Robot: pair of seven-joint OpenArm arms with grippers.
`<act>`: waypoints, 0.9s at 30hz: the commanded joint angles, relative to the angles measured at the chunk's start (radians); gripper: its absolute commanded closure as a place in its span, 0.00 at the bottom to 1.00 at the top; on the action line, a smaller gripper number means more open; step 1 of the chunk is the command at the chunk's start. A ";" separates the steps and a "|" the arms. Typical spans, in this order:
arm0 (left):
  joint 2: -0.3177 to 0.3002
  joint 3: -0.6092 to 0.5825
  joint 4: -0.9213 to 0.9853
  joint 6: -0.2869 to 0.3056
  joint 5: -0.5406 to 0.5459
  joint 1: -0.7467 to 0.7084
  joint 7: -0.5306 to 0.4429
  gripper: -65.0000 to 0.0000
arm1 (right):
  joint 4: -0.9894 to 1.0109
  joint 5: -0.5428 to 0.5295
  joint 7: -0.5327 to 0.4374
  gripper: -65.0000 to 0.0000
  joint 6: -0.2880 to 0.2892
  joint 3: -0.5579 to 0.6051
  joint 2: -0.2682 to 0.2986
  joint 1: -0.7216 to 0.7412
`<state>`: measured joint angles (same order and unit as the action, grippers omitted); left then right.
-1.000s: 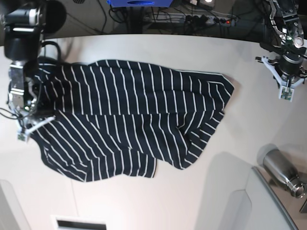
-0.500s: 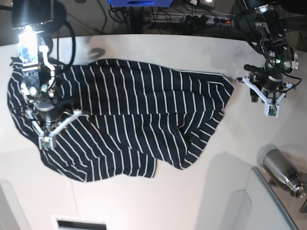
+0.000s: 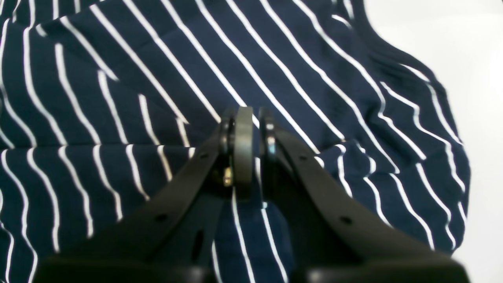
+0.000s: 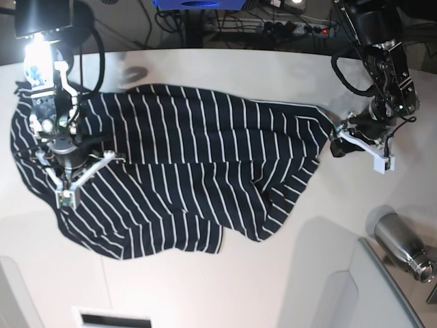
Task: Layout the t-shirt on the table in an organized manner, then fold the t-shirt properly
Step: 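Grasp the shirt edges with both grippers to smooth it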
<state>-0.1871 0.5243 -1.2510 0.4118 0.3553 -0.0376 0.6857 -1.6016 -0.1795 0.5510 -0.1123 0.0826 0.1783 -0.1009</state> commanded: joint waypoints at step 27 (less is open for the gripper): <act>0.042 -0.100 0.290 -0.003 0.004 0.232 -0.057 0.43 | -0.015 0.005 -0.019 0.94 0.001 -0.004 0.008 0.010</act>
<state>-0.1390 0.4274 -0.9543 0.4118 0.3676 0.1799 0.6266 -1.6016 -0.1795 0.5510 -0.1120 0.0826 0.1787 -0.1013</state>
